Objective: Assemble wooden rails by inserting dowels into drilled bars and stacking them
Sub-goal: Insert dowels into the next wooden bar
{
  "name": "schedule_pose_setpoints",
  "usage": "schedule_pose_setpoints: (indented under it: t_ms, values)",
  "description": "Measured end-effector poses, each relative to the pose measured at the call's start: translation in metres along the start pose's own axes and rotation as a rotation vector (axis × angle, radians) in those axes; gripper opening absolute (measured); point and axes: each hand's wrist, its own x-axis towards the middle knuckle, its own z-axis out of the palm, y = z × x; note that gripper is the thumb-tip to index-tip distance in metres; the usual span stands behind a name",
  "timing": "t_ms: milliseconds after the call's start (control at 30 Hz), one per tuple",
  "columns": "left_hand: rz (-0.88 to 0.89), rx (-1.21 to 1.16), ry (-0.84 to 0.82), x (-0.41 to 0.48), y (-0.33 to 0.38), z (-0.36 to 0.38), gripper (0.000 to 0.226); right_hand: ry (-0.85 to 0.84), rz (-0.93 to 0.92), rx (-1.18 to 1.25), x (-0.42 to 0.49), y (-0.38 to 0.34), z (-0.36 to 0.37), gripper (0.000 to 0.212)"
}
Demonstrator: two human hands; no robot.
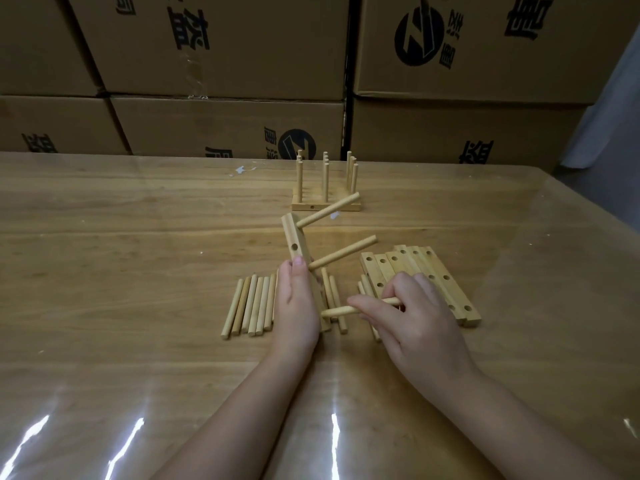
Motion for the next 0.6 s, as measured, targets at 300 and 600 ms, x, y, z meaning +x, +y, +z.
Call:
schedule_pose_setpoints:
  t_ms: [300, 600]
  values:
    - [0.041, 0.038, -0.048, -0.002, 0.0017, 0.0004, 0.034, -0.045, 0.027, 0.087, 0.0012, -0.0033, 0.0004, 0.023]
    - [0.082, 0.053, -0.092, -0.0035, 0.003, 0.0008, 0.034, -0.056, 0.075, 0.188, -0.0018, -0.0016, 0.0053, 0.027]
